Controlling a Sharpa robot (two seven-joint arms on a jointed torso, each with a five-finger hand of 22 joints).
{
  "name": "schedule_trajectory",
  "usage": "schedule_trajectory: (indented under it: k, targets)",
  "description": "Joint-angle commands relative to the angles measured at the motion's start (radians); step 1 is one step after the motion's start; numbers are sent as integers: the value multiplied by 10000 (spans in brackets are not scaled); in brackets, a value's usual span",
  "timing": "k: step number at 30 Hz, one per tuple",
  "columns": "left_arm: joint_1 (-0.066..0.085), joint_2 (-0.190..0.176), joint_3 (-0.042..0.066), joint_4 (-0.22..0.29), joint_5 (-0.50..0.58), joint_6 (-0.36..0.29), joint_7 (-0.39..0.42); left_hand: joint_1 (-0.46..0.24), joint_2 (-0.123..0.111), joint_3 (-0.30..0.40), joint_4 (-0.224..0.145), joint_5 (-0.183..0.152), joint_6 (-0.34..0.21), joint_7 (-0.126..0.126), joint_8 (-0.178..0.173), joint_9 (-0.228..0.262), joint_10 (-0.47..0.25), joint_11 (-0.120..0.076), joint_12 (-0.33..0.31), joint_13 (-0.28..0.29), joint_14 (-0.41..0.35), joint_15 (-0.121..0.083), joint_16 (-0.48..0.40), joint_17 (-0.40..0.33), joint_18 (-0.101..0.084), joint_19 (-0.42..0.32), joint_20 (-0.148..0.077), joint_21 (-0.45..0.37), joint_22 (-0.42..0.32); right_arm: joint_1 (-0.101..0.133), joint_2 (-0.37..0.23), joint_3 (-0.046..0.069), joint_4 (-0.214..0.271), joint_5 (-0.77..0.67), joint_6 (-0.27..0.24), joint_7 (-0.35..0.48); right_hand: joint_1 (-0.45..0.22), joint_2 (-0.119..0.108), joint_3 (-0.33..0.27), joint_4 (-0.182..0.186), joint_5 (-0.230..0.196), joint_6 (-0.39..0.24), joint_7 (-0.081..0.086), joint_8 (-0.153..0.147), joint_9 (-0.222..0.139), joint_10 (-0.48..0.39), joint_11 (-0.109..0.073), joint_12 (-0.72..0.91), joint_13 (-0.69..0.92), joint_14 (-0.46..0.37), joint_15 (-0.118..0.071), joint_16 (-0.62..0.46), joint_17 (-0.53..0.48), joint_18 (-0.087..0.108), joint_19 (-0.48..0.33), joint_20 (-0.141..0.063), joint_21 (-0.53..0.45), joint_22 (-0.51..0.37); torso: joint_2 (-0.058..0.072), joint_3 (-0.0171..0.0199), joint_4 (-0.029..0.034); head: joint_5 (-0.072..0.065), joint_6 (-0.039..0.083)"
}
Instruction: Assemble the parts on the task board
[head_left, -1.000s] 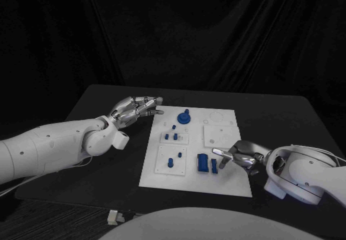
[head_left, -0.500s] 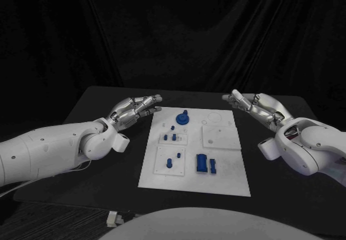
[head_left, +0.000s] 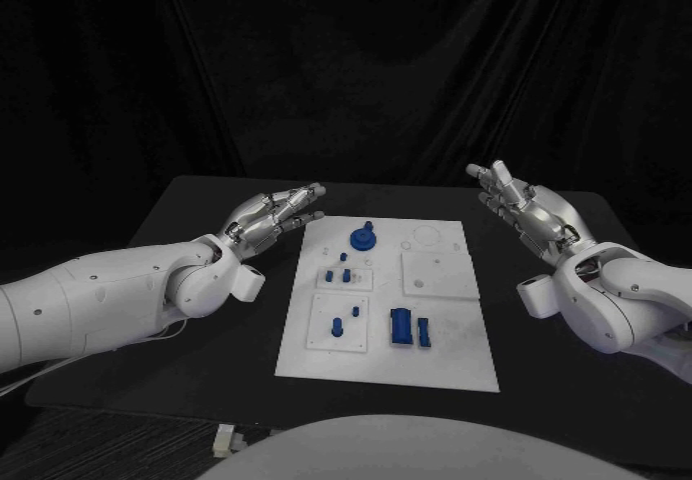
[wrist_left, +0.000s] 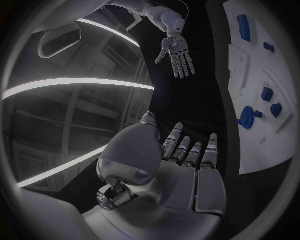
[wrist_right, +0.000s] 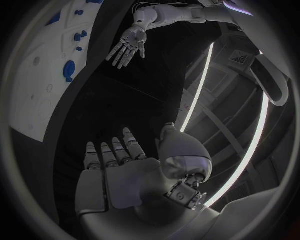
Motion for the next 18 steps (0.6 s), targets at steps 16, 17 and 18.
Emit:
schedule_trajectory:
  k: [16, 17, 18]
  targets:
    - [-269, 497, 916, 826, 647, -3622, -657, -8082, -1477, 1551, -1750, -1949, -3097, -1131, -575, -429, -566, -752, -1247, -269, -122, -1408, -304, -87, -903, -984, -1639, -534, -1528, -1312, 2208, 1725, -1556, 3103, -2293, 847, -6245, -1596, 2592, -1874, -230, -3269, -3, -86, -78, -93, -446, -1620, -1039, -58, -1120, -135, -39, -1140, -19, -1843, -35, -99, -98, 40, -141, -576, 1791]
    - [-304, 562, 1035, 930, 731, -4092, -744, -8317, -1520, 1597, -1795, -2004, -3186, -1131, -575, -429, -566, -752, -1962, -269, -122, -1408, -304, -87, -954, -984, -1704, -534, -1572, -1405, 2366, 1847, -1668, 3326, -2455, 910, -6245, -1596, 2592, -1874, -230, -3269, -3, -86, -78, -93, -446, -1620, -1039, -58, -1120, -135, -39, -1140, -19, -1843, -35, -99, -109, 44, -155, -639, 1984]
    - [-329, 608, 1118, 1004, 790, -4425, -806, -8506, -1553, 1638, -1836, -2052, -3260, -1131, -575, -429, -566, -752, -1962, -269, -122, -1408, -304, -87, -1704, -984, -1736, -534, -1608, -1460, 2459, 1919, -1733, 3456, -2550, 946, -6245, -1596, 2592, -1874, -230, -3269, -3, -86, -78, -93, -446, -1620, -1039, -58, -1120, -135, -39, -1140, -19, -1843, -35, -99, -115, 47, -164, -678, 2106]
